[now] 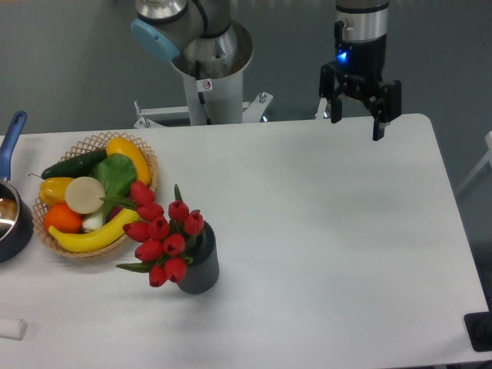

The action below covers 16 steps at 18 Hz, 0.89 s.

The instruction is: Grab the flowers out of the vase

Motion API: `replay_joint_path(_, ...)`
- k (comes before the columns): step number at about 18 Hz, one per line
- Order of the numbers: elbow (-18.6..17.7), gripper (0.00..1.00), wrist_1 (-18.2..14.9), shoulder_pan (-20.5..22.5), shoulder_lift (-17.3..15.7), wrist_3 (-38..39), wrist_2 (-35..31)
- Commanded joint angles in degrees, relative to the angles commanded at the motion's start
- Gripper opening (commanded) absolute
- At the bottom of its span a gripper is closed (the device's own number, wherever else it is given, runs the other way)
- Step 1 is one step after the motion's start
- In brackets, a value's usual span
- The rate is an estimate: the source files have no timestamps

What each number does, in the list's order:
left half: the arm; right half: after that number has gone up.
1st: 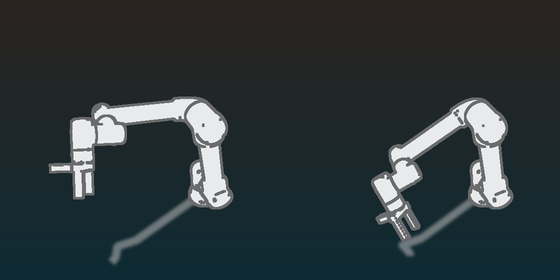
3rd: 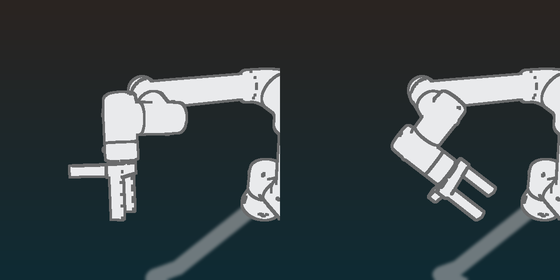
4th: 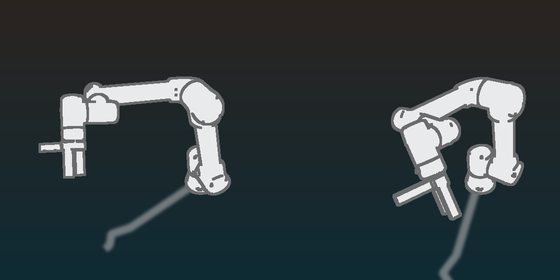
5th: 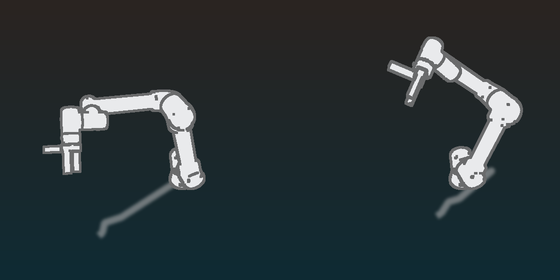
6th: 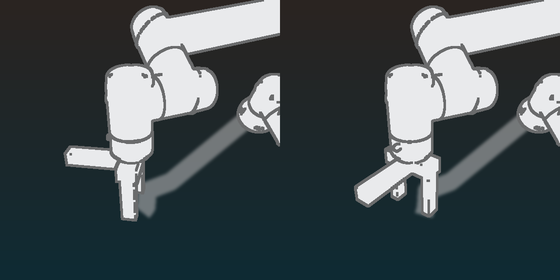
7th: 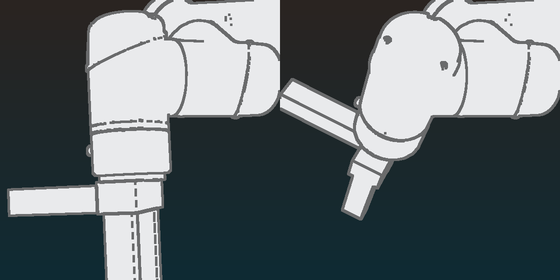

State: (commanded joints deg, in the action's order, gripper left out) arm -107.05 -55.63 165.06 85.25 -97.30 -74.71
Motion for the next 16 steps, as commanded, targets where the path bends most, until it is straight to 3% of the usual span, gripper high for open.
replay_joint_path(7,0.09,1.0,-0.17,0.0,0.0,0.0,0.0)
replay_joint_path(12,-1.23,1.0,0.26,0.09,-0.18,7.11,2.01)
replay_joint_path(16,-1.76,1.0,0.35,0.09,-0.62,8.26,2.72)
